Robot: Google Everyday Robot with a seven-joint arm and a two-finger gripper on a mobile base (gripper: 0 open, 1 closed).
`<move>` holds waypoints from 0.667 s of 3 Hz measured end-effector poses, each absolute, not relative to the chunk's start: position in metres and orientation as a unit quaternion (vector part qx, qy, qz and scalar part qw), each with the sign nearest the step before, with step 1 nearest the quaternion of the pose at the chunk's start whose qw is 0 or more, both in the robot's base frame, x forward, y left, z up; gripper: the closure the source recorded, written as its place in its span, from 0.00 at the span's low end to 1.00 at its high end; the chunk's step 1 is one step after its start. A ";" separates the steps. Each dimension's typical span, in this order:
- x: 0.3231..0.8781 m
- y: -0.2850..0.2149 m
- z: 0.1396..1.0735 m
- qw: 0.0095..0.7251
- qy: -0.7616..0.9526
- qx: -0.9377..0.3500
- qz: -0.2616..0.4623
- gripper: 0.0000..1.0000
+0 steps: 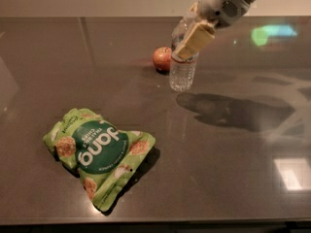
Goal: Move water bottle near apple
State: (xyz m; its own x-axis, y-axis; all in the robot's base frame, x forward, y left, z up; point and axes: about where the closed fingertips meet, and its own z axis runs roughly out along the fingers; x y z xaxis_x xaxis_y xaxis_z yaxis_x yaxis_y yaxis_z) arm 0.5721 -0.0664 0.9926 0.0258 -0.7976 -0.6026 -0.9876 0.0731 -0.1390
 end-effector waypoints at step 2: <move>0.640 -0.067 0.974 0.273 0.697 -0.641 0.168 1.00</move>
Offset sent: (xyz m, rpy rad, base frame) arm 0.0995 -0.0093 -0.0270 -0.0258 0.0570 -0.0702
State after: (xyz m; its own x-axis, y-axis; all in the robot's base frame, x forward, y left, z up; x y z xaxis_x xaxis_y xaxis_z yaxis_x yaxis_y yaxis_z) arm 0.6398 -0.0666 0.9738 -0.0290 -0.8028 -0.5955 -0.9857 0.1218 -0.1161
